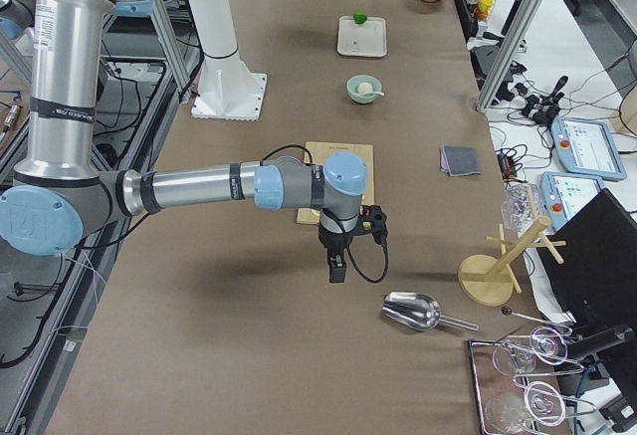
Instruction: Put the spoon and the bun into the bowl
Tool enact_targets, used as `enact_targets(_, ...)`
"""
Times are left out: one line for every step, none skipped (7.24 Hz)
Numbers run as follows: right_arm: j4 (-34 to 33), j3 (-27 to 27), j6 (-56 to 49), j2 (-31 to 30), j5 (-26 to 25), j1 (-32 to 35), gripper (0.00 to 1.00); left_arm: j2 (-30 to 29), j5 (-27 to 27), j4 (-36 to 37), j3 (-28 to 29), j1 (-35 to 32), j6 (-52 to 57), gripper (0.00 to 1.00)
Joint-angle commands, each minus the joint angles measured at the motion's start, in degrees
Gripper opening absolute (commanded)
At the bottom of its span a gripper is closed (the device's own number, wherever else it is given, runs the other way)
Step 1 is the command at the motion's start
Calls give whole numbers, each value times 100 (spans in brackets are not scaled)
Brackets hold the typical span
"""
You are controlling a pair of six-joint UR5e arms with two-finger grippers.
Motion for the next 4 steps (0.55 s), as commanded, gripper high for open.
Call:
enact_targets(1,-3,37,0,396,43,100,212,-43,447,3,-175,327,98)
enact_targets(1,-11,37,26,389,43,100,275,-62,448,-76,-158,309,98)
enact_targets(1,-3,37,44,389,43,100,223,-71,404,-94,-132,100,98)
enact_targets(1,6,37,44,397,43,100,170,-88,256,-137,8,-407,98)
